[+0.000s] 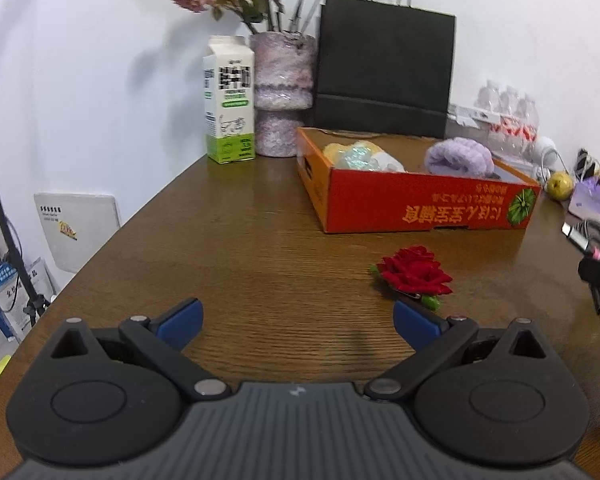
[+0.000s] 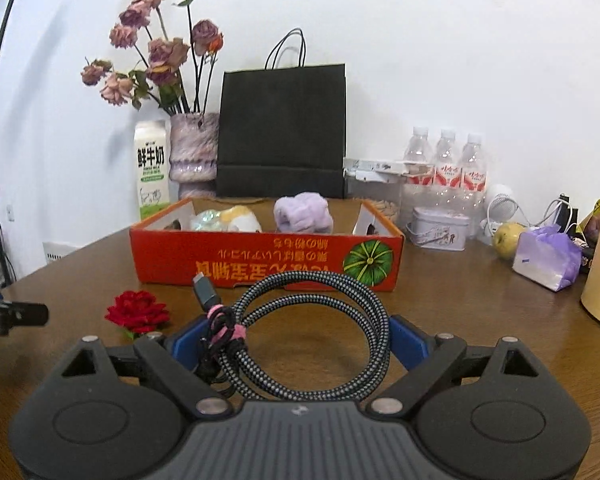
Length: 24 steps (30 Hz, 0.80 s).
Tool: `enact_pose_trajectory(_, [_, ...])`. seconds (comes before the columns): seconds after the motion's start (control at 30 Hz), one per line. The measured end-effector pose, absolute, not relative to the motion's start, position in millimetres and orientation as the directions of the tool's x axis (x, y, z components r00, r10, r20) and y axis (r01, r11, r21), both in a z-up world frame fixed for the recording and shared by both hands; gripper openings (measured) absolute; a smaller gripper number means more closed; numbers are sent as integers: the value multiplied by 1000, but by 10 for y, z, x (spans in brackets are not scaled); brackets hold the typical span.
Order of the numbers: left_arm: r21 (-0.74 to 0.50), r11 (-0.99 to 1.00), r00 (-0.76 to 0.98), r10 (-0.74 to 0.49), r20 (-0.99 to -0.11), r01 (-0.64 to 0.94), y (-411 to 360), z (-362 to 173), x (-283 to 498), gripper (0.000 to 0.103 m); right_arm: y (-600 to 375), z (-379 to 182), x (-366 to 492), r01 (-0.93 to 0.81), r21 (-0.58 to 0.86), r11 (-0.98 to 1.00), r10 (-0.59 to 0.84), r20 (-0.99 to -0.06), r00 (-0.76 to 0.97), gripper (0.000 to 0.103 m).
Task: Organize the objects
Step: 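Grasp the red rose with the left tool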
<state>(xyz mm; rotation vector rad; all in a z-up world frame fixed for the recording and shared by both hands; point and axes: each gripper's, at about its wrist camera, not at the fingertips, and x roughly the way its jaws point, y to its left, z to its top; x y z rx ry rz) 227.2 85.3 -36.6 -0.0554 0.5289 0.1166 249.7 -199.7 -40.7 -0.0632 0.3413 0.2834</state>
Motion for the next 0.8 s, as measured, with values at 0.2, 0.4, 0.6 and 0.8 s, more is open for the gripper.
enact_pose_trajectory(0.2, [40,998,834,64,-548,-51,538,-372,2576,103,-2040,-366,2477,-259,-3,966,245,-315,917,93])
enact_pose_trajectory(0.4, [69,997,828,61,-557,-27,220,-392,2974,103,-2115,-353,2523,-227,19,974,221,-316,923,93])
enact_pose_trajectory(0.6, [50,998,805,64,-590,-43,108,-503,3230,103,-2173,-363,2594,-194,29,981,192,-328,925,93])
enact_pose_trajectory(0.8, [-2,998,793,45,-608,-58,177,-529,3256,69,-2181,-384,2647,-179,35,983,180,-342,922,93])
